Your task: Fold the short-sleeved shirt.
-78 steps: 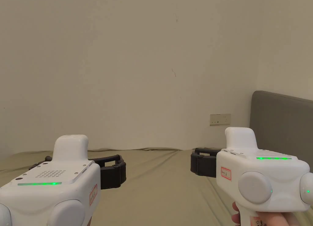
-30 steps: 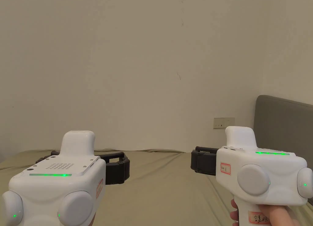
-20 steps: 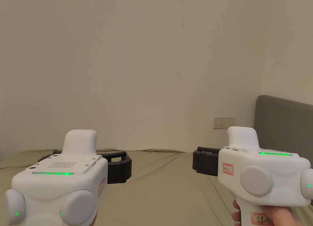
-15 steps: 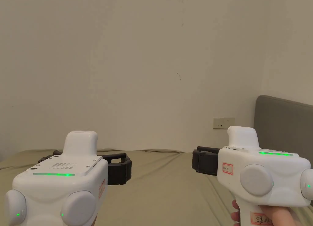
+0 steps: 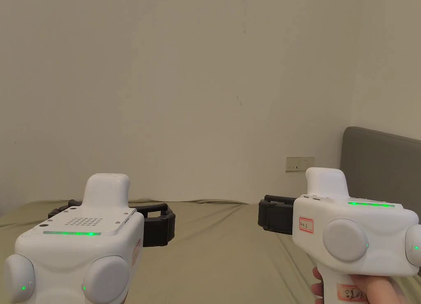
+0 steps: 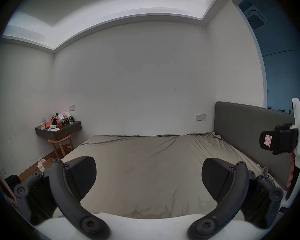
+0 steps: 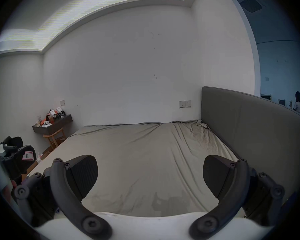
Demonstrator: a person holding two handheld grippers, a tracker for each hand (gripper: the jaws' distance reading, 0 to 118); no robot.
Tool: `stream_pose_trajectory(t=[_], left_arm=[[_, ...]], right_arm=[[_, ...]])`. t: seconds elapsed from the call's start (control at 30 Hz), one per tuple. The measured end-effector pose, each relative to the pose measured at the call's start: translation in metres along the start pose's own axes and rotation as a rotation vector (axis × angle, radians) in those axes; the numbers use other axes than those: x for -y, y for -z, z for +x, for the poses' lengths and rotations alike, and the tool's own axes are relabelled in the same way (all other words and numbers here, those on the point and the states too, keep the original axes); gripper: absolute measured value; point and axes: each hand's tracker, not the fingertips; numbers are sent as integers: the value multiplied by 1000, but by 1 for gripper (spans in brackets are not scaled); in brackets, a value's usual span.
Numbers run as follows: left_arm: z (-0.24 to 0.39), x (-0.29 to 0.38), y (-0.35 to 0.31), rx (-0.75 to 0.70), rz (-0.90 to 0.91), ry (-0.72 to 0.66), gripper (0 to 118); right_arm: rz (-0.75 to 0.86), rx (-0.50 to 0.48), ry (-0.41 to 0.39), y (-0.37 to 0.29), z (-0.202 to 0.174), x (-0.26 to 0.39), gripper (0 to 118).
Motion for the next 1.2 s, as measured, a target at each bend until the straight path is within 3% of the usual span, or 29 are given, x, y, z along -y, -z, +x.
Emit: stream_pose_trajectory(t=[1.2], left_arm=[[-2,-3,-1,14,-8,-7,118]], right_arm=[[15,7,-18,-3,-2,-2,118]])
